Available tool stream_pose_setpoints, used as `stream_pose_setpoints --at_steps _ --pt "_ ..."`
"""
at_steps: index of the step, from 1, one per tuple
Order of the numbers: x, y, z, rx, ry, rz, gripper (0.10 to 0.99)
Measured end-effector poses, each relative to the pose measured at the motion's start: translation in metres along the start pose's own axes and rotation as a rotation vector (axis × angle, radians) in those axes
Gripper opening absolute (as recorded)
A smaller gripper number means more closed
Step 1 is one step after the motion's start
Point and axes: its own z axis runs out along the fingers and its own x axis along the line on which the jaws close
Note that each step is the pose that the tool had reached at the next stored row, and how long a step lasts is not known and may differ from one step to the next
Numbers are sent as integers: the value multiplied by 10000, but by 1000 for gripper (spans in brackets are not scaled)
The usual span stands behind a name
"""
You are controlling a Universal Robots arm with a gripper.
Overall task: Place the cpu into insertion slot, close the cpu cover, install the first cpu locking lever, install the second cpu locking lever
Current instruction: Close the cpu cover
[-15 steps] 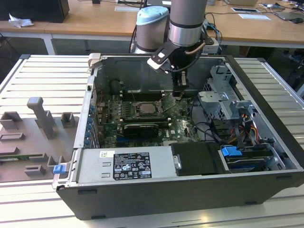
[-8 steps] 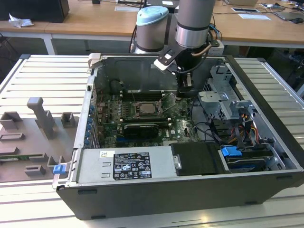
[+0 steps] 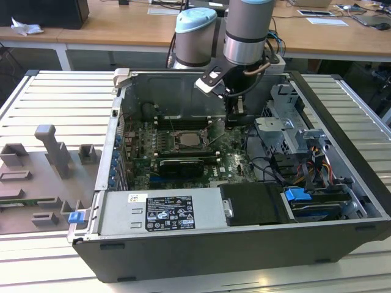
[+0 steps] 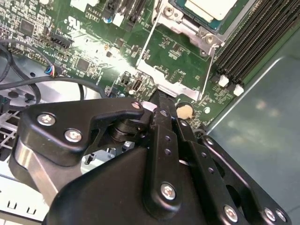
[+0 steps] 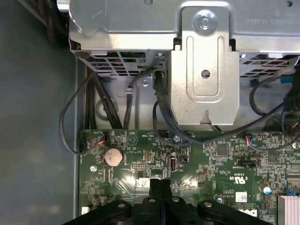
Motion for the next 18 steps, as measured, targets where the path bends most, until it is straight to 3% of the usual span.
stream_pose_setpoints --at_steps 7,18 --pt "0 -72 -3 1 0 0 106" --pt "0 -125 -5 1 0 1 106"
